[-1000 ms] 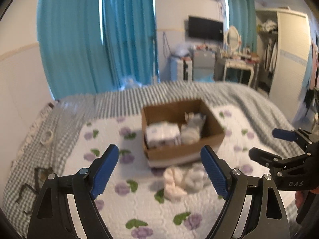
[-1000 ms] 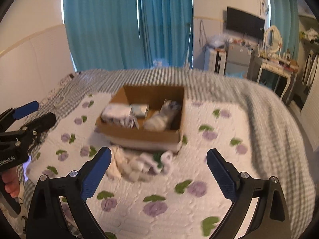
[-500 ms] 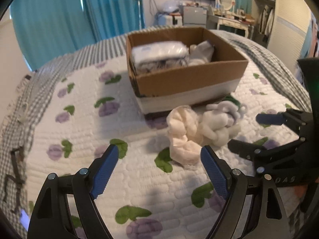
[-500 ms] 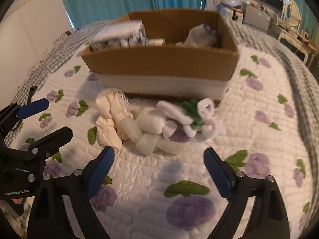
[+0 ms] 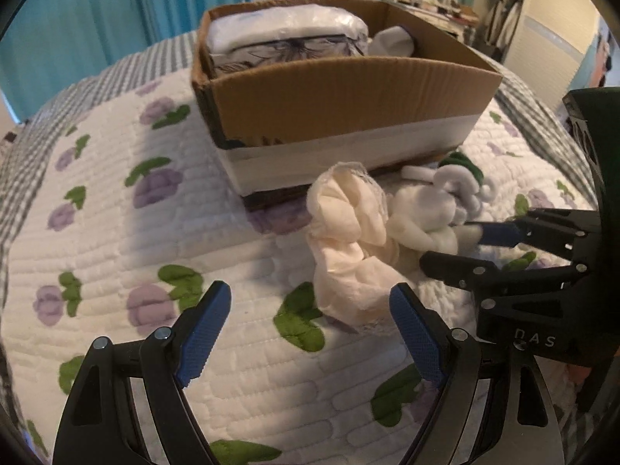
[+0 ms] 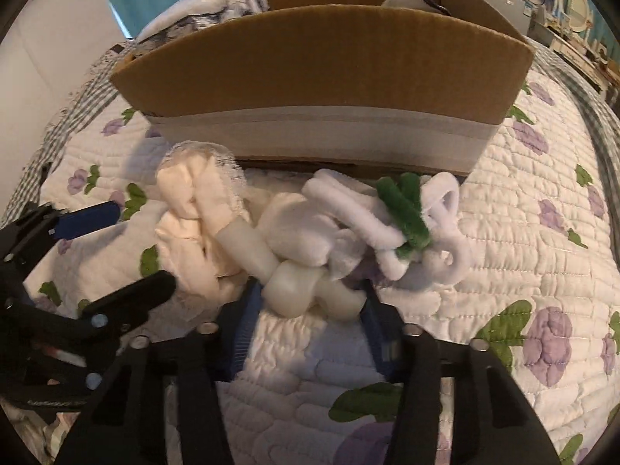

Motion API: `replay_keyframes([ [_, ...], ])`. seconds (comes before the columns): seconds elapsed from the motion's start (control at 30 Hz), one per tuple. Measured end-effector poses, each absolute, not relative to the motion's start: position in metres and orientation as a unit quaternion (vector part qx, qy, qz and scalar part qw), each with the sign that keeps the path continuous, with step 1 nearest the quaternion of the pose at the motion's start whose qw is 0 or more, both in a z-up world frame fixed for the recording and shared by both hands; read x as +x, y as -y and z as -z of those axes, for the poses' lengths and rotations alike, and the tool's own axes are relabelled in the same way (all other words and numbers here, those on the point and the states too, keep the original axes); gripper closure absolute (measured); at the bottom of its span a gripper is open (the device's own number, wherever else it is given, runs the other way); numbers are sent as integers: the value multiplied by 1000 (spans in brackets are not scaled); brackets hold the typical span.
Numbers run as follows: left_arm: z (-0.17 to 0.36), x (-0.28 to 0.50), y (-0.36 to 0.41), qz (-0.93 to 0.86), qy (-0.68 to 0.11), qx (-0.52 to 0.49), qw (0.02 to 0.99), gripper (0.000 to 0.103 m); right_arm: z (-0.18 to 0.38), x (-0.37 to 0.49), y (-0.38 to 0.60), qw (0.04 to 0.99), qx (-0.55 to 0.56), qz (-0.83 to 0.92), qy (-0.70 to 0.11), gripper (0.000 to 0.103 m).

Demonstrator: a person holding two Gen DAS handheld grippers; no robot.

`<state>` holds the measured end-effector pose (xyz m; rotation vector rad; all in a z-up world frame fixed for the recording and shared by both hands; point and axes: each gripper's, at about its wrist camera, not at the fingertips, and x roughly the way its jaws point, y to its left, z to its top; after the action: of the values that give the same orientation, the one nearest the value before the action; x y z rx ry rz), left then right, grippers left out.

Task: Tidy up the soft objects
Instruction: 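Grasp the cream lace cloth with the left gripper while the right gripper grasps the white plush toy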

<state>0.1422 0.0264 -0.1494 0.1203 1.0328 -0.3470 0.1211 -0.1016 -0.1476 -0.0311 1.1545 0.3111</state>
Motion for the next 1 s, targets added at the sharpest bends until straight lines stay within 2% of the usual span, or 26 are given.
replay_keyframes([
  [0.07,151,144,-26,171,-495,51,850,18,145,118,102,826,-12,-155,-542,68],
  [0.17,155,148,-28,179,-504,37,844,18,142,113,105,826,-13,-159,-540,71],
  [0.7,162,168,-2,201,-504,27,840,22,113,101,132,845,7,-148,-514,72],
  [0.77,164,171,0,211,-501,18,839,33,113,102,133,845,10,-148,-514,72],
  [0.8,166,172,2,217,-507,16,834,51,113,102,134,844,11,-148,-515,72],
  [0.83,169,173,3,216,-513,20,830,63,114,102,132,844,11,-149,-515,72],
  [0.87,171,173,3,215,-516,23,829,64,113,101,132,844,11,-149,-515,72],
  [0.93,171,171,4,220,-518,25,827,80,116,102,128,842,9,-153,-518,72],
  [1.0,166,166,5,219,-516,34,828,81,118,100,124,839,6,-155,-521,72],
])
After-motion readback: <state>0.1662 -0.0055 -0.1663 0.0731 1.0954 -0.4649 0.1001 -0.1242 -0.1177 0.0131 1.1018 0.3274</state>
